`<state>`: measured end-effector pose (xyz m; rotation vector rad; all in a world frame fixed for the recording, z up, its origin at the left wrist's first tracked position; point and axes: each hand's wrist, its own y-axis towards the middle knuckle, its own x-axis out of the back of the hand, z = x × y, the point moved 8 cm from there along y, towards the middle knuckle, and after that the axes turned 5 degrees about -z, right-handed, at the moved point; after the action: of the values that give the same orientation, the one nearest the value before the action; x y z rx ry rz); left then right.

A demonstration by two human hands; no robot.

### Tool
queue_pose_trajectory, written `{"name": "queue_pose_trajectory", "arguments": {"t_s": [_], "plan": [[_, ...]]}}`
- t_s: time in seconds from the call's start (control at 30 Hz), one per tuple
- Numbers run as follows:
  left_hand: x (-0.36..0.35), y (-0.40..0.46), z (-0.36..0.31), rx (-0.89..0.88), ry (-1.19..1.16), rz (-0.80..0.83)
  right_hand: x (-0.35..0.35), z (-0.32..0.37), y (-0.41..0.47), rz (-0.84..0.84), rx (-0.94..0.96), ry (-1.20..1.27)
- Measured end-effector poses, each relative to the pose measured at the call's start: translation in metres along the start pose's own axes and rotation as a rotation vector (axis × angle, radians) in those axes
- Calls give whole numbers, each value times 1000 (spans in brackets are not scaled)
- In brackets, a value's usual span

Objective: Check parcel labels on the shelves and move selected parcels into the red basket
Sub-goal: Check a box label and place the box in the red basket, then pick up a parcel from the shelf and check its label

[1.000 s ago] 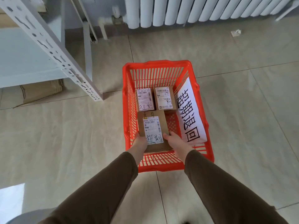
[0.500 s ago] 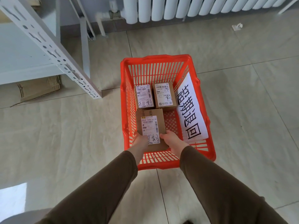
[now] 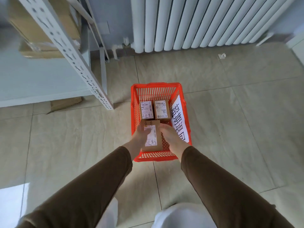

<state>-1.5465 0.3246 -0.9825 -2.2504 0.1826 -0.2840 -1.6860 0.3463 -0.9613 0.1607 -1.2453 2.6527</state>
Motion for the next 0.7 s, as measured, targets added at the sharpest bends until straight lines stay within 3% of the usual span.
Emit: {"name": "queue_pose_trajectory", "arguments": {"t_s": [0.33,0.7], "plan": [[127,-270,-222,-217,-108,-29,12,262,-256,1,381,-156],[344,-522,-390,-739,-135,-60,-73,491,-534,103,903,-207]]}}
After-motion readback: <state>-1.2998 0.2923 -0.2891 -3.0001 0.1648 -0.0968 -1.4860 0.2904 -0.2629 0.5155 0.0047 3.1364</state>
